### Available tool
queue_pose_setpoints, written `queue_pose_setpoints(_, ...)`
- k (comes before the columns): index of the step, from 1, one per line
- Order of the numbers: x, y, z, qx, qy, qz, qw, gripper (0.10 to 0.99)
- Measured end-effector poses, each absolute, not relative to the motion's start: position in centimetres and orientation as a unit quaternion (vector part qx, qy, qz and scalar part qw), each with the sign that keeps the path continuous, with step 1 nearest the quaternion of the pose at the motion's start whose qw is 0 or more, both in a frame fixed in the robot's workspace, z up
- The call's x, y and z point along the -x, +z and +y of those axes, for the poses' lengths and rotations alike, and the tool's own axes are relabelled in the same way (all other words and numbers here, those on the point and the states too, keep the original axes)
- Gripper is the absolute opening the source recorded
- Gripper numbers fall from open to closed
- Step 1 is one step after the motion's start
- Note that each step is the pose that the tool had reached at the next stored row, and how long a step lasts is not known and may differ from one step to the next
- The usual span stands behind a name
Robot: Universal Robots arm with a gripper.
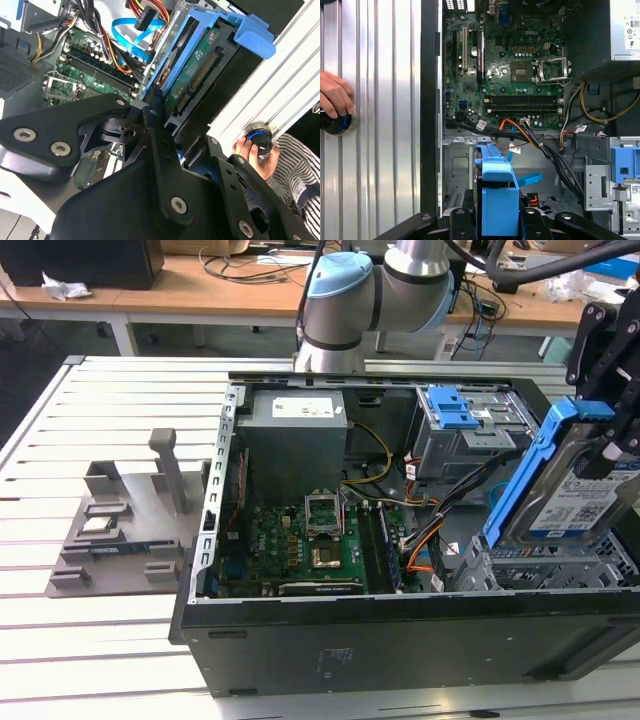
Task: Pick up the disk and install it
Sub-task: 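Insert the disk into the insertion slot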
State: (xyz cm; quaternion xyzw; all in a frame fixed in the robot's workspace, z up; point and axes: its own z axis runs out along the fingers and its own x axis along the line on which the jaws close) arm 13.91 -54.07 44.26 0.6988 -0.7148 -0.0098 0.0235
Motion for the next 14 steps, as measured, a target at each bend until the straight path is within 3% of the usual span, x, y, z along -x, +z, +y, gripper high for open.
queue_pose_setpoints(14,-13.9,40.2,-54.1,-0.699,-0.010,-0.715,0.023,0.369)
